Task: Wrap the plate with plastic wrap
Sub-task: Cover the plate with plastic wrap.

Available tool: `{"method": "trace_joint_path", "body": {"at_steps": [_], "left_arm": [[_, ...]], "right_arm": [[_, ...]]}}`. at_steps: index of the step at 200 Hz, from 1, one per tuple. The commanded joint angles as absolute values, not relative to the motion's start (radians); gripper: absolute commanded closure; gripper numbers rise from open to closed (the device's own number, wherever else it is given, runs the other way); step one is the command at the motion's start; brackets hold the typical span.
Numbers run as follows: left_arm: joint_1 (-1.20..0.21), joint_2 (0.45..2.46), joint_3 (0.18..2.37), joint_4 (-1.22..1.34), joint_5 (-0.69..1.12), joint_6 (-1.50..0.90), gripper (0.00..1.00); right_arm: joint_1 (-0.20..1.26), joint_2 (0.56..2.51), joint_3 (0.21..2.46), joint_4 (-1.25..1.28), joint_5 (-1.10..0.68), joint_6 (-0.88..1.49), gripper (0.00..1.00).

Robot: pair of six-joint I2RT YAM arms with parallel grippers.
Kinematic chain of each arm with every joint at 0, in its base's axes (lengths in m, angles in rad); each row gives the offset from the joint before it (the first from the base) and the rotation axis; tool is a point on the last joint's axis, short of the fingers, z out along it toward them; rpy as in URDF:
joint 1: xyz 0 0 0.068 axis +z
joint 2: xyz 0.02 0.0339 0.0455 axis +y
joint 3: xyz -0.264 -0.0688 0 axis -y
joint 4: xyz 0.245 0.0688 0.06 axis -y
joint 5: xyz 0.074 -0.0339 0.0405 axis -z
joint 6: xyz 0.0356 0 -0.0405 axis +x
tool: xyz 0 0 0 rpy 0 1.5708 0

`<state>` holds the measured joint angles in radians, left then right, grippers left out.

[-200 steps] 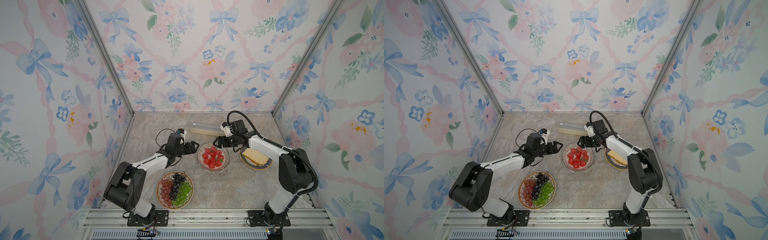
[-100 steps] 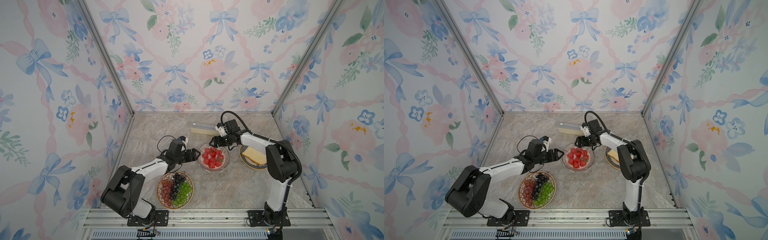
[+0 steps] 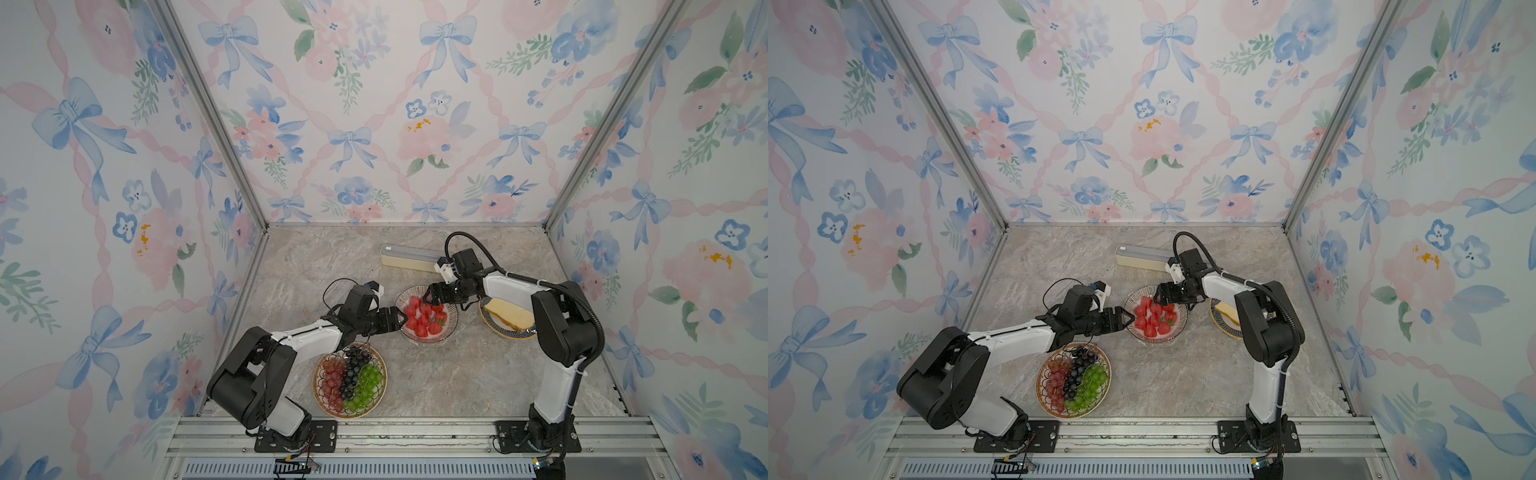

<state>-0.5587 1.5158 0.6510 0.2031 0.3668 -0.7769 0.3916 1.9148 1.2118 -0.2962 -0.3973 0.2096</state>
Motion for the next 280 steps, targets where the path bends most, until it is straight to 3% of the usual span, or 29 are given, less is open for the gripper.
{"method": "trace_joint_path", "body": {"at_steps": [1,50,102,191,280], "left_arm": [[-0.575,1.545,0.672,0.193,0.367,-0.799,0.18],[-0.611,1.614,0.730,0.195,0.413,-0.793,0.18],[-0.651,1.686,0.796,0.211,0.422,-0.784,0.17],[-0.645,1.668,0.760,0.221,0.367,-0.772,0.16],[-0.600,1.643,0.728,0.221,0.407,-0.754,0.15]], "right_arm": [[0.387,1.862,1.151,-0.263,-0.461,0.298,0.14],[0.323,1.711,1.104,-0.329,-0.368,0.331,0.12],[0.318,1.632,0.987,-0.339,-0.399,0.429,0.03],[0.411,1.690,0.919,-0.141,-0.425,0.612,0.01],[0.381,1.511,0.859,-0.346,-0.279,0.596,0.01]]}}
